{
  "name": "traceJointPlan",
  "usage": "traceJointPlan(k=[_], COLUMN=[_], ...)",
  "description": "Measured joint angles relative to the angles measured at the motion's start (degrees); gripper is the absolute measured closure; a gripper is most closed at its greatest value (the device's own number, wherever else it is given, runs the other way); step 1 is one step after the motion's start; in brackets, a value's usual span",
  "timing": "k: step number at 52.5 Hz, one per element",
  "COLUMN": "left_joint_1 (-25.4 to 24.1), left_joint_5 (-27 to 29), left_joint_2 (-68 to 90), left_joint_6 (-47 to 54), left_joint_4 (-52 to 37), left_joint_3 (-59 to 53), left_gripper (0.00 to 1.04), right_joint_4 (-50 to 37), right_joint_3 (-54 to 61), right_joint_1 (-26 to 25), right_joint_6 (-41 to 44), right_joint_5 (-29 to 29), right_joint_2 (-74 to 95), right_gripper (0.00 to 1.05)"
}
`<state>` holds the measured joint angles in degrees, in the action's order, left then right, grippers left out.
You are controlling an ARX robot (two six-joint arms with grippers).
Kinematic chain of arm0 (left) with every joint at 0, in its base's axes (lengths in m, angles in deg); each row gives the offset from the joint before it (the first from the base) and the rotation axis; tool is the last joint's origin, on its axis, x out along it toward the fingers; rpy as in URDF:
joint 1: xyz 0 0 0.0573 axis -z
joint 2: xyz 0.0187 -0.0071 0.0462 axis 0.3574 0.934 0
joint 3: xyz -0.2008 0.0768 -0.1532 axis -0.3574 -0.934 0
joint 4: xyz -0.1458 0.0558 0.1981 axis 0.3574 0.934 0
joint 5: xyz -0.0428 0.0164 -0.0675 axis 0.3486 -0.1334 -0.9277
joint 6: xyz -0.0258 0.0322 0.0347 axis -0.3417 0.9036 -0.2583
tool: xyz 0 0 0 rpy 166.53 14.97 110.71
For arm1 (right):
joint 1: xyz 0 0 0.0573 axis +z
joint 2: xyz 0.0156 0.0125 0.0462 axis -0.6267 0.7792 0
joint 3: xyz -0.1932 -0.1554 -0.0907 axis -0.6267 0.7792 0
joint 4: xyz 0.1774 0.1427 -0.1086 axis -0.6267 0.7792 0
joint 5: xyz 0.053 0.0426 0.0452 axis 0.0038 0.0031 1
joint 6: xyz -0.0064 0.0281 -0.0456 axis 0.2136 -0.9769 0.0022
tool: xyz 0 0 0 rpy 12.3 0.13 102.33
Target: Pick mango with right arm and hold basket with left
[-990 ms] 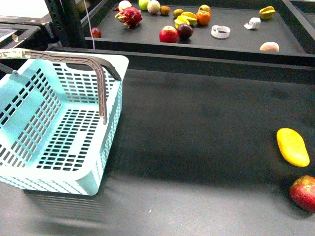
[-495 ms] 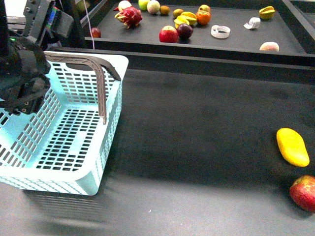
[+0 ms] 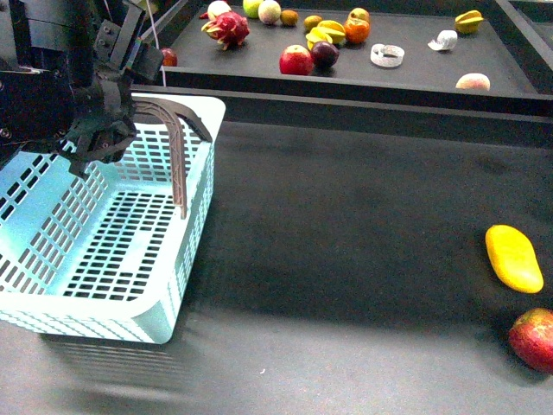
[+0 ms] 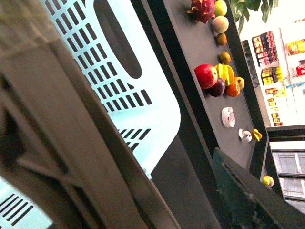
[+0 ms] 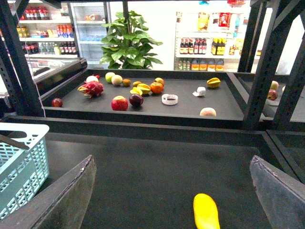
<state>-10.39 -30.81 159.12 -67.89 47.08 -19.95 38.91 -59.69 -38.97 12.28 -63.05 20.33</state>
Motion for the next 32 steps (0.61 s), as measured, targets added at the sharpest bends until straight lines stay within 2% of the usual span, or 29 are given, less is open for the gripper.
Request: traceJointPlan(k=[14, 21, 32], left_joint_1=[-0.28, 0.09, 3.28], left_joint_5=[-0.28, -0.33, 0.48], left_joint_2=[-0.04, -4.81, -17.31], left_joint_6=[-1.95, 1.53, 14.29], left_joint_4=[1.05, 0.90, -0.59], left_joint_3=[-1.22, -6.21, -15.10], left_gripper=[0.99, 0.99, 0.99], right_joint_4=[0.00, 0.00, 0.00], right_joint_3=[0.00, 0.00, 0.00], right_joint_1=[0.00, 0.00, 0.00], right_joint_6=[0.02, 0.02, 0.00], right_joint_5=[0.00, 0.00, 0.00], right_joint_2=[0.00, 0.00, 0.00], right_gripper=[0.08, 0.08, 0.08])
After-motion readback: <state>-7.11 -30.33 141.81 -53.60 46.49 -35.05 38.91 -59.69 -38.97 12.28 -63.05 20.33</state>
